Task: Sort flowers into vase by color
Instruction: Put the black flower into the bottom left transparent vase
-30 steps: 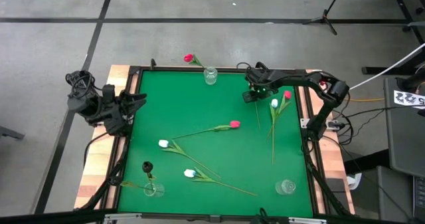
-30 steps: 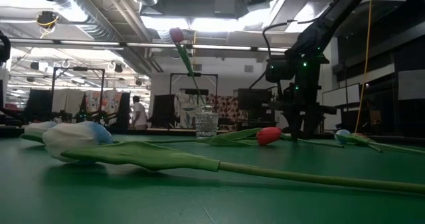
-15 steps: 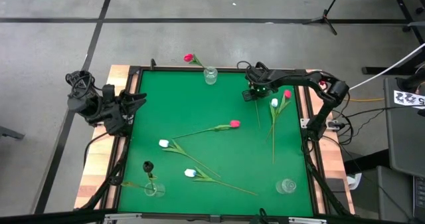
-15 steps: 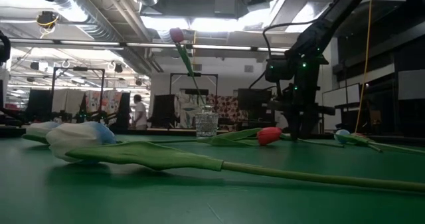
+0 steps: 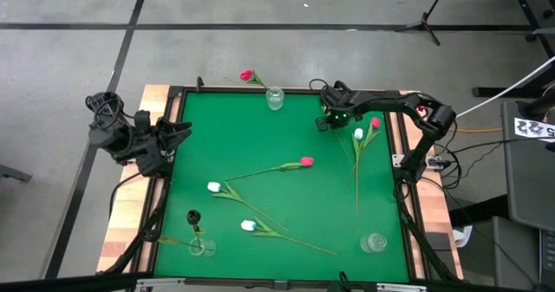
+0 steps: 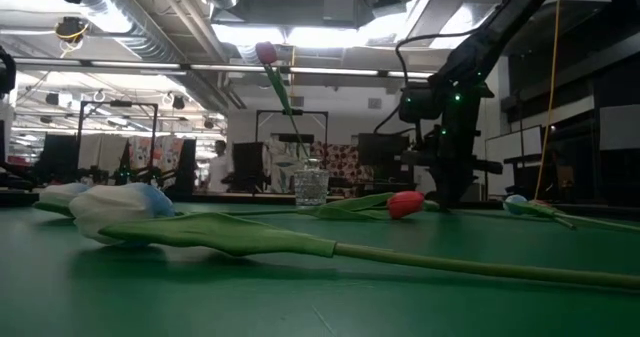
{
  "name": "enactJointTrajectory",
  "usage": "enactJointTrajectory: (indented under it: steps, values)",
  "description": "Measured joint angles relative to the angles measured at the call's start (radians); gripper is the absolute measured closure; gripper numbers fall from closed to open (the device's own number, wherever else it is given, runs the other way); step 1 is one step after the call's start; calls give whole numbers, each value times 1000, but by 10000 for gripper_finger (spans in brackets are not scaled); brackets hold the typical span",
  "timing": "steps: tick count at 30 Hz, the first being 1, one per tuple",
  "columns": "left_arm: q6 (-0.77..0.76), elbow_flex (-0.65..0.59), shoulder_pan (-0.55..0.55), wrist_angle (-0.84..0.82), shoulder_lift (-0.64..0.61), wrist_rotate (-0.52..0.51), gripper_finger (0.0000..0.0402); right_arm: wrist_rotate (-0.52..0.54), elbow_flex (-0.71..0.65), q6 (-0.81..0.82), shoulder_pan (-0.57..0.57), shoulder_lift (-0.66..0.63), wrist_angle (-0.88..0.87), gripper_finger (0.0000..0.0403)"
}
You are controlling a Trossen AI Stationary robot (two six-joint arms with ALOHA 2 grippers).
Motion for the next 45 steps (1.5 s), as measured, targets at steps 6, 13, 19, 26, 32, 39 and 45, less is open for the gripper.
enactJointTrajectory:
  steps: [6,13,19,26,32,39,45]
  values:
    - [0,0,0,0,0,0,144,-54,-1,41,2,-54,67,388]
    - [-16,0,0,1,0,19,144,-97,-1,92,1,-169,175,393]
    - [-24,0,0,1,0,137,144,-120,-1,103,5,-318,246,396]
    - [29,0,0,80,28,228,144,-149,0,123,93,-463,446,391]
    - [192,1,0,345,84,389,144,-148,0,143,212,-491,619,396]
    - [338,107,0,395,214,318,144,-98,35,142,335,-490,718,391]
    - [366,138,0,395,248,292,144,-60,153,72,402,-446,723,392]
